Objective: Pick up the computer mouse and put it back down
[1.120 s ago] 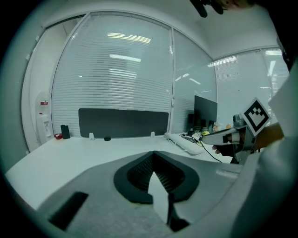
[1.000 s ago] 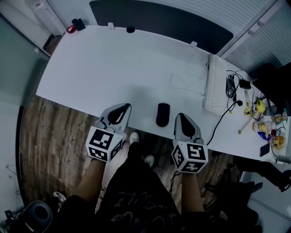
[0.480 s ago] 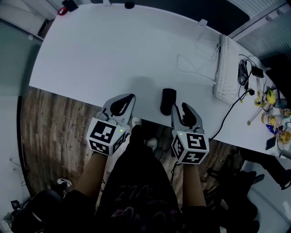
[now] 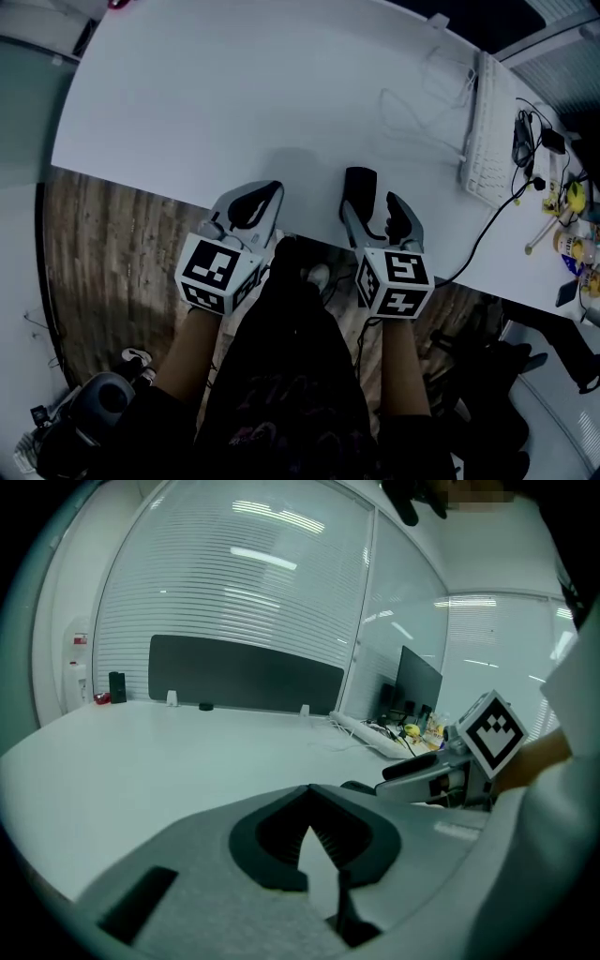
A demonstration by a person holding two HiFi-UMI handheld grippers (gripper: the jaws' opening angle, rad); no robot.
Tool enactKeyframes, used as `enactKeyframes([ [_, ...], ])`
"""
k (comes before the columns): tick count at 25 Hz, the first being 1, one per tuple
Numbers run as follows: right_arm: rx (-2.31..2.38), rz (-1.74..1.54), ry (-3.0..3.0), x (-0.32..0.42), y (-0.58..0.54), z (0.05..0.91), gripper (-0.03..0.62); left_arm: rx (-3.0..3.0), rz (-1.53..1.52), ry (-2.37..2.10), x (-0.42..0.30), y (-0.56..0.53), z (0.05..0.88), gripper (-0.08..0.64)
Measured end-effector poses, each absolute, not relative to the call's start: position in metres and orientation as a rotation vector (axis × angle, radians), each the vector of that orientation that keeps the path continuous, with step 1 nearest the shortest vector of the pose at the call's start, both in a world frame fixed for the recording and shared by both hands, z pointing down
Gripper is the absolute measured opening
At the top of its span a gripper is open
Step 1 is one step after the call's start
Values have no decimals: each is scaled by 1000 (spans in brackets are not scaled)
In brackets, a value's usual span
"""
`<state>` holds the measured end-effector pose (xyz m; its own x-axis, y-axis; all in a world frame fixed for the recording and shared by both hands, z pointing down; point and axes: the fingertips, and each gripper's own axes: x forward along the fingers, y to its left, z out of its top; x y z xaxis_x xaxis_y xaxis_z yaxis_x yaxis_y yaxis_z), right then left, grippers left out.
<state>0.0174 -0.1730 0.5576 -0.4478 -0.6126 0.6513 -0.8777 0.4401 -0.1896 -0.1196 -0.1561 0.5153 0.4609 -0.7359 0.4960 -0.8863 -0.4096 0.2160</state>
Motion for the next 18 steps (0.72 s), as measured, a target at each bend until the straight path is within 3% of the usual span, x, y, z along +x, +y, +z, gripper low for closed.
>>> enactKeyframes([
  [7,1191,741,-2169,8,-178,584,368,2241,461,-1342,-123,-162,531,2],
  [18,1148,755,-2116,3,-179,603,371,2211,467,-1336,-128,-163,543,2],
])
